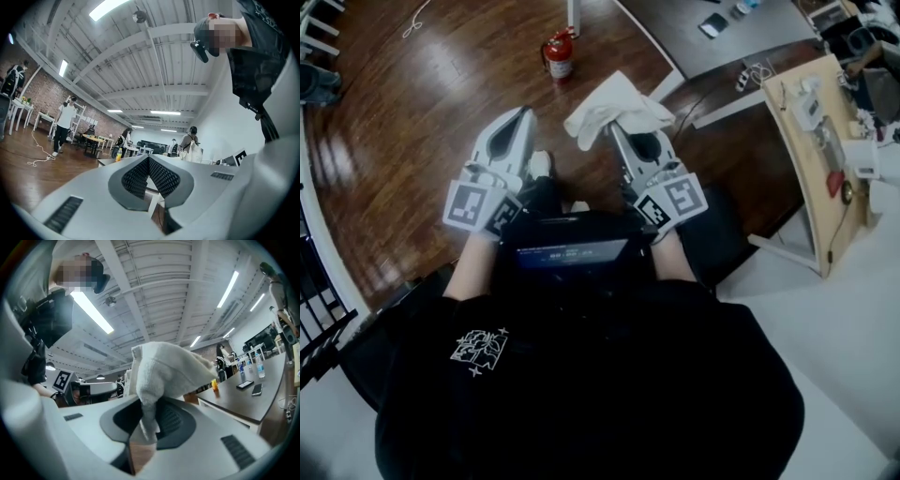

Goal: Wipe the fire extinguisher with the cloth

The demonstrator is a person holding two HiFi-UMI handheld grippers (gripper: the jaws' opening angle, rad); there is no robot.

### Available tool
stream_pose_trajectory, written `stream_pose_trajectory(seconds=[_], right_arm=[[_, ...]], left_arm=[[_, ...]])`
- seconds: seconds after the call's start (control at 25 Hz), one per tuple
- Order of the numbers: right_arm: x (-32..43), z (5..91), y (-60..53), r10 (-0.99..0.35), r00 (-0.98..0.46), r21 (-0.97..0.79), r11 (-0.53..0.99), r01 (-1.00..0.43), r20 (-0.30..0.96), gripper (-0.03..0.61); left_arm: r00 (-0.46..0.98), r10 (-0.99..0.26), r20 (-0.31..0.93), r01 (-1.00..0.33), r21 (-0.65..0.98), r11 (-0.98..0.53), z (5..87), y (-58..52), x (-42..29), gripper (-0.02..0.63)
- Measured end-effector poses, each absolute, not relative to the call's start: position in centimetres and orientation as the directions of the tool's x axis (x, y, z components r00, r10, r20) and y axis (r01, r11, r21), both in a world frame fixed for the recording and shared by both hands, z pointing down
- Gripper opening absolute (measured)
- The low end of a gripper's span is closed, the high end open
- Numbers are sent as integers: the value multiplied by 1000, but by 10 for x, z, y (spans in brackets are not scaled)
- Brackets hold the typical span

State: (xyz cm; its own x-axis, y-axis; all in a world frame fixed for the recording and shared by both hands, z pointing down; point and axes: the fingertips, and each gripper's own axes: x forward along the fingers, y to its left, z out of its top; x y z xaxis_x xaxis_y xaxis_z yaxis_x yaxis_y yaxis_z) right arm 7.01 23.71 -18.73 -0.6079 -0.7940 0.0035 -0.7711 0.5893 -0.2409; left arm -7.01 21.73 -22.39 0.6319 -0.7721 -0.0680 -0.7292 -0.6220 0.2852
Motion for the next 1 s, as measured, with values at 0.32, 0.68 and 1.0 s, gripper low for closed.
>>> stream_pose_trajectory(seconds=[0.32, 0.68, 1.0], right_arm=[[66, -194, 244, -791, -612, -242, 591, -769, 12, 95], [41, -212, 240, -793, -609, -248, 589, -769, 4, 97], [42, -223, 242, -812, -584, -247, 568, -785, -14, 97]], left_arm=[[645, -761, -71, -718, 286, -635, -235, 225, -75, -2], [723, -688, -70, -648, 278, -709, -249, 224, -63, -2], [732, -675, -95, -631, 281, -723, -258, 225, -59, -2]])
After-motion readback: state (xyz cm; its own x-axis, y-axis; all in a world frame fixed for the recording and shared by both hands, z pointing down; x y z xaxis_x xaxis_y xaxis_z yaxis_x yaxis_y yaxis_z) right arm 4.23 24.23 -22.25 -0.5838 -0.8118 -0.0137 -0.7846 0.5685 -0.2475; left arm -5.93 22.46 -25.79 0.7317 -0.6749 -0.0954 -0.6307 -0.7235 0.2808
